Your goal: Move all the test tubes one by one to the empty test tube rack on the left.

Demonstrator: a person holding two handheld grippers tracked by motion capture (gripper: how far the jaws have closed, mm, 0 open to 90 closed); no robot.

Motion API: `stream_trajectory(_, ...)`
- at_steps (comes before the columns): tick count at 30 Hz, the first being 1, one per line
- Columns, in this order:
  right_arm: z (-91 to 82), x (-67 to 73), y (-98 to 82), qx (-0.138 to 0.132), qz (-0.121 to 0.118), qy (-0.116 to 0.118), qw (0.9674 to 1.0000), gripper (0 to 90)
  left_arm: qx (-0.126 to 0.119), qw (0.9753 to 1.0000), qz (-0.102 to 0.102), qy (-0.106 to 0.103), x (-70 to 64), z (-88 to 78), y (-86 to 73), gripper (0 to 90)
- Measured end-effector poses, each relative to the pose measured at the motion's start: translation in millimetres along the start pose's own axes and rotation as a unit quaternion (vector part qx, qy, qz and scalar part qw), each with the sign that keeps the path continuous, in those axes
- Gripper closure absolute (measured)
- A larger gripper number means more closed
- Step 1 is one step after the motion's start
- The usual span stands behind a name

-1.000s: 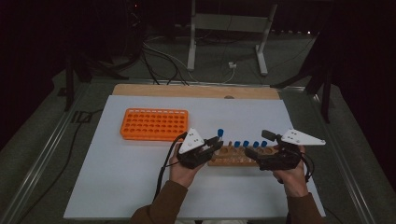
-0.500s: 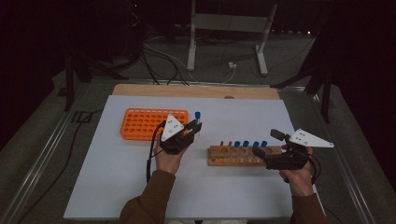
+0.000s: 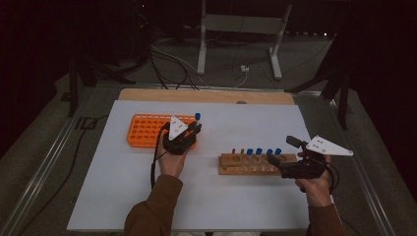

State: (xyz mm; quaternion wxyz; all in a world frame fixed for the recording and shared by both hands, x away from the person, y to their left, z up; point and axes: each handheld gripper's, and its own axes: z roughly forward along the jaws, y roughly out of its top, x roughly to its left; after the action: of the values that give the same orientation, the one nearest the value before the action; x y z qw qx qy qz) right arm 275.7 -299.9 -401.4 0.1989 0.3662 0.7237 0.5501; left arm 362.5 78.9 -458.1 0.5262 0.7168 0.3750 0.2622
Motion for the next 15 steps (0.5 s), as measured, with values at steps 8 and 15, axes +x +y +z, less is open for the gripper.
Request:
stream_trajectory(8, -2.8, -2.6, -0.1, -0.003, 0.007, 0.000, 1.0000, 0.1, 0.015, 0.9996, -0.017, 0.017, 11.4, 4.7, -9.8, 78.3)
stream_trajectory(15, -3.1, -3.8, -0.4, -0.003, 0.008, 0.004, 1.0000, 0.1, 0.040, 0.9985, -0.026, 0.027, 16.2, 9.0, -24.3, 78.3)
